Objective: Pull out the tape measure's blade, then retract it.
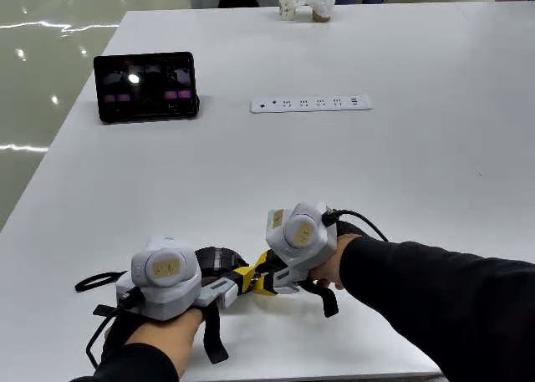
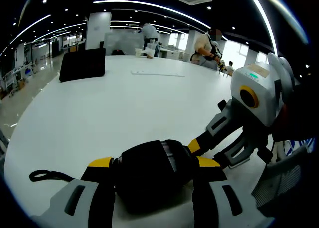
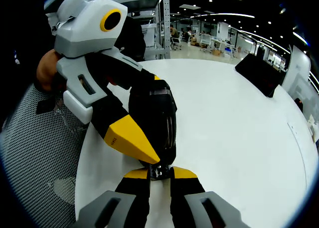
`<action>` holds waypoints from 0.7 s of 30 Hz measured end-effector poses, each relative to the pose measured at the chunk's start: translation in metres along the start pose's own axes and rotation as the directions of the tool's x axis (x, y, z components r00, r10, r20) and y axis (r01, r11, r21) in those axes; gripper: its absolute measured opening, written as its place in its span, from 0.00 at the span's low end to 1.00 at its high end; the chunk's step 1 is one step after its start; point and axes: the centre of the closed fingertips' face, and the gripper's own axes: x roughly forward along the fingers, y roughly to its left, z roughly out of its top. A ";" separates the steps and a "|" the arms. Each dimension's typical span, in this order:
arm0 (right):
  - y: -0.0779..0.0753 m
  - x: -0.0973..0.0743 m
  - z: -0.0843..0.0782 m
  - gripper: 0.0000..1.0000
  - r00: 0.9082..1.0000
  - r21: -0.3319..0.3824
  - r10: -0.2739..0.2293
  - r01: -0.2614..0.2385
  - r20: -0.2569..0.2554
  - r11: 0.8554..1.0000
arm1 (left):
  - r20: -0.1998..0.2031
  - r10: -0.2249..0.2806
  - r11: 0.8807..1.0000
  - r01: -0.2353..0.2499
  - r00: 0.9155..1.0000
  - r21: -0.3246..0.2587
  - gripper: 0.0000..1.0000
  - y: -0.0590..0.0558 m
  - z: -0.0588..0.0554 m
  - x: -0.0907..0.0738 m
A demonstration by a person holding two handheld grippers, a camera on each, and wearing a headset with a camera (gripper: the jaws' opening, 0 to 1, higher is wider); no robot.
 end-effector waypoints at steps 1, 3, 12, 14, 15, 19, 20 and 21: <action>0.000 0.000 0.000 0.12 1.000 0.002 -0.001 0.001 0.000 1.000 | 0.000 0.000 1.000 0.000 1.000 0.001 0.57 0.000 0.000 0.000; 0.000 0.000 0.000 0.12 1.000 0.006 -0.002 0.002 0.001 1.000 | 0.001 0.000 1.000 0.000 1.000 0.002 0.57 0.000 0.000 0.000; 0.000 0.000 0.000 0.13 1.000 0.001 -0.016 0.016 -0.003 1.000 | 0.011 0.000 1.000 0.000 1.000 0.012 0.59 -0.001 0.001 0.000; 0.000 0.000 0.000 0.13 1.000 -0.002 -0.022 0.021 -0.005 1.000 | 0.014 -0.002 1.000 0.002 1.000 0.014 0.60 -0.001 0.001 0.000; 0.001 0.000 0.000 0.13 1.000 -0.005 -0.025 0.025 -0.006 1.000 | 0.015 -0.003 1.000 0.003 1.000 0.017 0.60 -0.001 0.001 0.001; 0.000 0.000 -0.001 0.13 0.999 0.001 -0.039 0.039 -0.008 0.999 | 0.022 -0.009 1.000 0.008 1.000 0.022 0.61 -0.001 0.001 0.001; 0.001 0.000 -0.001 0.13 0.999 0.007 -0.044 0.044 -0.009 0.999 | 0.021 -0.010 1.000 0.009 1.000 0.020 0.61 -0.001 0.001 0.001; 0.001 0.000 -0.001 0.13 0.999 0.010 -0.047 0.047 -0.010 0.999 | 0.022 -0.010 1.000 0.010 1.000 0.020 0.61 -0.001 0.001 0.001</action>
